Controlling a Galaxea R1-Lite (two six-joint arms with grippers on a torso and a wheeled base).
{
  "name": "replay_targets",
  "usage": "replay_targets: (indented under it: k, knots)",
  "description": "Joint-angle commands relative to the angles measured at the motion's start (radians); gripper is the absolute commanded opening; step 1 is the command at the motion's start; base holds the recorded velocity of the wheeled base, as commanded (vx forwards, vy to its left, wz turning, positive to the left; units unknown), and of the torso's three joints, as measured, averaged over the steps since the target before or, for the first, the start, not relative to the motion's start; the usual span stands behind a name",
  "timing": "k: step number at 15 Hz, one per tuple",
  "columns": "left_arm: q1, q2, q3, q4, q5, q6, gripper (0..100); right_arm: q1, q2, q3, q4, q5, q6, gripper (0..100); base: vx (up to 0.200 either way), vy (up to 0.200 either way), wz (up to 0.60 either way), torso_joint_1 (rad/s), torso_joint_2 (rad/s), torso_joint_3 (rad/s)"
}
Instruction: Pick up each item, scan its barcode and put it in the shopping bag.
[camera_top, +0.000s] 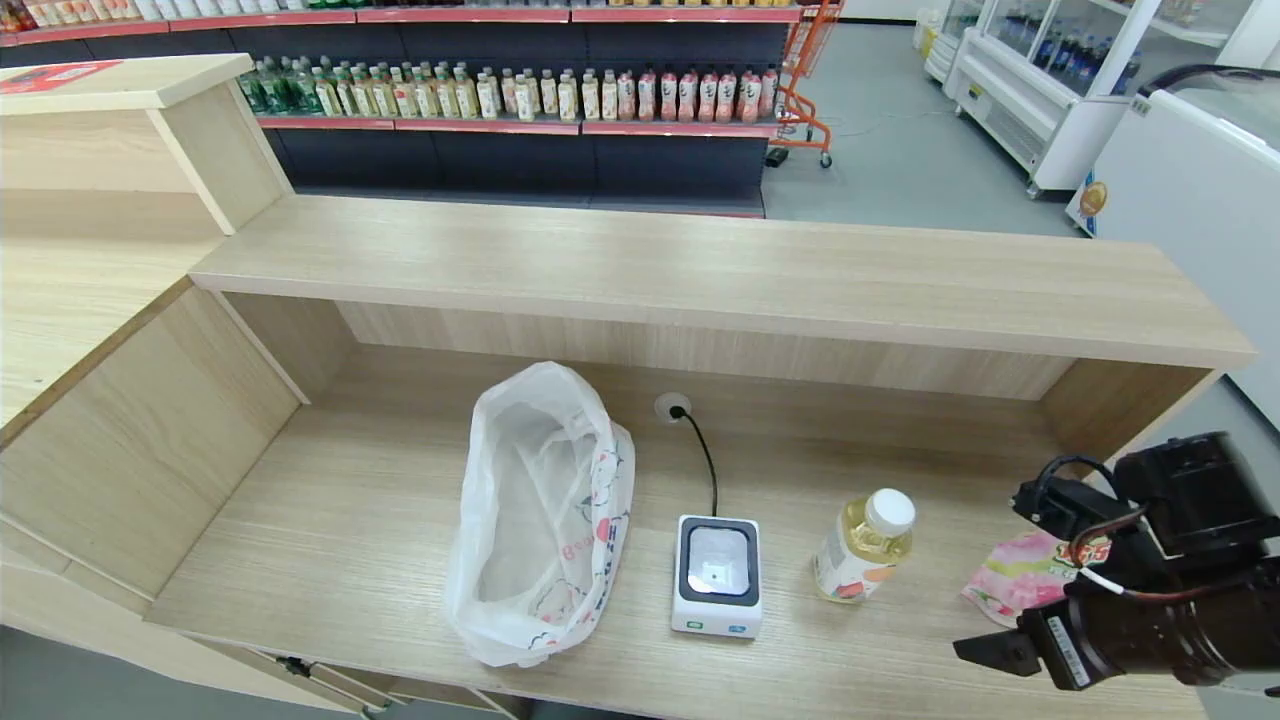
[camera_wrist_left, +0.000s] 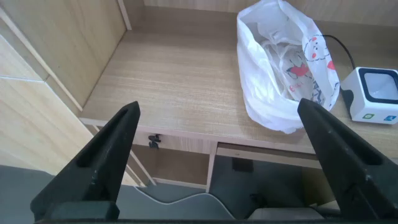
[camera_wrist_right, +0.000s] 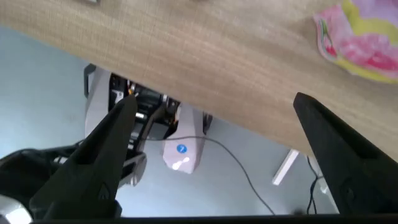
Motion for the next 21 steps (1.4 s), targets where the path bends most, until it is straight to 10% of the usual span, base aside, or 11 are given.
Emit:
replay_targets:
  k: [1,21]
  knots:
    - [0.000,0.000,0.000,-0.001,0.000,0.000,100,0.034,0.114,0.025,-0.100,-0.009,0.000,100,0.000,0.000,0.00,0.000,0.00,0.000]
    - [0.000,0.000,0.000,-0.001,0.000,0.000,100,0.250,0.563,-0.123,-0.683,-0.243,0.193,100,0.000,0.000,0.00,0.000,0.00,0.000]
